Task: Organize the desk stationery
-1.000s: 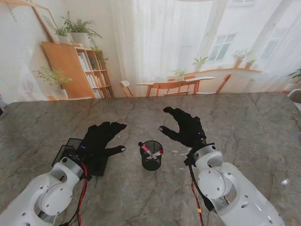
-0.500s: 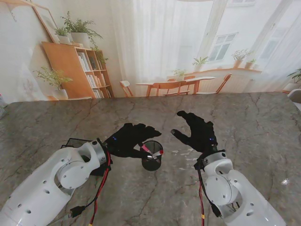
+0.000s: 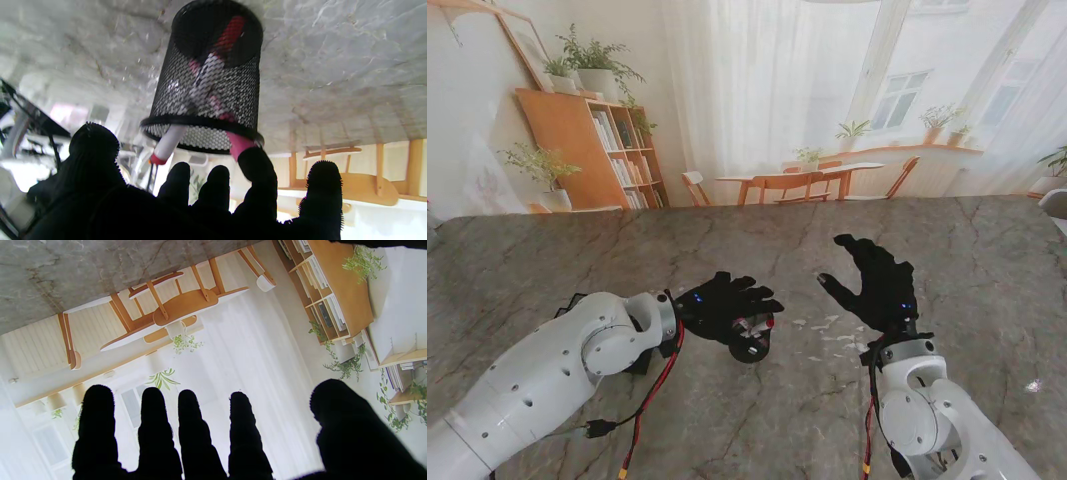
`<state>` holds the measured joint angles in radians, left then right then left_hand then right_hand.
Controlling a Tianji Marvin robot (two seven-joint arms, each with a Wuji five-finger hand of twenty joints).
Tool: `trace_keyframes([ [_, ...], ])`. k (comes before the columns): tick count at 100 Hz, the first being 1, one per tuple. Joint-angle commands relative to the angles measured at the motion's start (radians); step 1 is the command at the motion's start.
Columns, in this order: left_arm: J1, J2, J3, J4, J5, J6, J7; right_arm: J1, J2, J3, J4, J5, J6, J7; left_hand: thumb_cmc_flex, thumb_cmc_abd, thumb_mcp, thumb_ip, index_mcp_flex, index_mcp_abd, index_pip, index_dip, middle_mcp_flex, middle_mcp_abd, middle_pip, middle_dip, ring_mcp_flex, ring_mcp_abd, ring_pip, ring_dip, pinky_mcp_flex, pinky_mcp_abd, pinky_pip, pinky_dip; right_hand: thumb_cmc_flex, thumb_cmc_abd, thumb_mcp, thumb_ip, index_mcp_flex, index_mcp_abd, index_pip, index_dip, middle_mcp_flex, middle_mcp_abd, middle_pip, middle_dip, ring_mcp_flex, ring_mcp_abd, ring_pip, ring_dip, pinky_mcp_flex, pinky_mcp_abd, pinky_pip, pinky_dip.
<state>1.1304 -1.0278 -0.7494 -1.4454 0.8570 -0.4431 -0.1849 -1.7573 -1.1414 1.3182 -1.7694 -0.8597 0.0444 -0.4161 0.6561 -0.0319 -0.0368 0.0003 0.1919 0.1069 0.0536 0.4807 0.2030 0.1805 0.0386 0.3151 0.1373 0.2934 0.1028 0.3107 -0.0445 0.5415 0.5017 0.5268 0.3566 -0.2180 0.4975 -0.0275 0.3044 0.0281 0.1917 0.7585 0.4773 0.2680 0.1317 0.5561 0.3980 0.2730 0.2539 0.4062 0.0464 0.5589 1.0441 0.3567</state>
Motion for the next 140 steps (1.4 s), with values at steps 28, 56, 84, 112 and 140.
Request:
trace_keyframes([
  [28,-0.12,-0.03,0.146,0.134,-0.056,-0.008,0.043,0.013,-0.001,-0.009,0.014,0.01,-0.016,0.025,0.1,-0.075,0.007,-0.031,0.016,-0.076,0.048,0.101,0.039,-0.022,0.035,0.067,0.112,-0.015,0.092,0.097,0.097,-0.012,0.235,0.092,0.009,0.025,-0.028,-0.002,0.016,-0.019,0.006,-0.021,0.019,0.001,-0.002,0.001,-0.011,-0.018,-0.003,0.009,-0.018,-0.014,0.0,-0.021],
  [56,-0.132,-0.04,0.169,0.181,-0.059,-0.04,0.092,0.011,-0.004,-0.009,0.012,0.014,-0.009,0.015,0.361,-0.139,0.018,-0.017,0.148,-0.117,0.26,0.438,0.258,-0.063,0.265,0.47,0.348,-0.146,0.439,0.557,0.398,-0.293,0.588,0.325,0.01,0.03,-0.03,-0.002,0.023,-0.015,0.011,-0.023,0.026,0.002,0.0,0.004,-0.01,-0.018,0.0,0.01,-0.019,-0.015,0.003,-0.021],
  [84,-0.095,-0.022,0.105,0.167,-0.047,-0.054,0.059,0.011,-0.005,-0.009,0.012,0.018,-0.008,0.014,0.512,-0.248,0.069,-0.018,0.196,-0.115,0.602,0.636,0.321,-0.067,0.507,0.618,0.447,-0.201,0.621,0.681,0.53,-0.421,0.69,0.335,0.01,0.033,-0.033,-0.002,0.025,-0.013,0.013,-0.026,0.031,0.003,0.0,0.005,-0.009,-0.02,0.002,0.01,-0.02,-0.017,0.006,-0.022],
  [112,0.014,0.017,-0.06,0.074,0.058,-0.092,-0.015,0.012,-0.005,-0.01,0.014,0.02,-0.009,0.015,0.536,-0.278,0.091,-0.016,0.213,-0.121,0.684,0.589,0.365,-0.103,0.48,0.774,0.467,-0.208,0.631,0.681,0.552,-0.431,0.69,0.327,0.012,0.037,-0.036,-0.001,0.027,-0.01,0.014,-0.028,0.033,0.004,0.0,0.006,-0.01,-0.02,0.003,0.01,-0.021,-0.02,0.006,-0.024],
  [140,0.113,0.038,-0.199,0.005,0.126,-0.128,-0.077,0.016,-0.004,-0.015,0.017,0.022,-0.008,0.019,0.521,-0.272,0.085,-0.021,0.207,-0.12,0.694,0.565,0.36,-0.104,0.461,0.75,0.465,-0.206,0.608,0.667,0.543,-0.417,0.678,0.326,0.016,0.039,-0.038,-0.001,0.031,-0.011,0.017,-0.029,0.036,0.005,0.0,0.007,-0.009,-0.021,0.005,0.01,-0.021,-0.022,0.007,-0.025],
])
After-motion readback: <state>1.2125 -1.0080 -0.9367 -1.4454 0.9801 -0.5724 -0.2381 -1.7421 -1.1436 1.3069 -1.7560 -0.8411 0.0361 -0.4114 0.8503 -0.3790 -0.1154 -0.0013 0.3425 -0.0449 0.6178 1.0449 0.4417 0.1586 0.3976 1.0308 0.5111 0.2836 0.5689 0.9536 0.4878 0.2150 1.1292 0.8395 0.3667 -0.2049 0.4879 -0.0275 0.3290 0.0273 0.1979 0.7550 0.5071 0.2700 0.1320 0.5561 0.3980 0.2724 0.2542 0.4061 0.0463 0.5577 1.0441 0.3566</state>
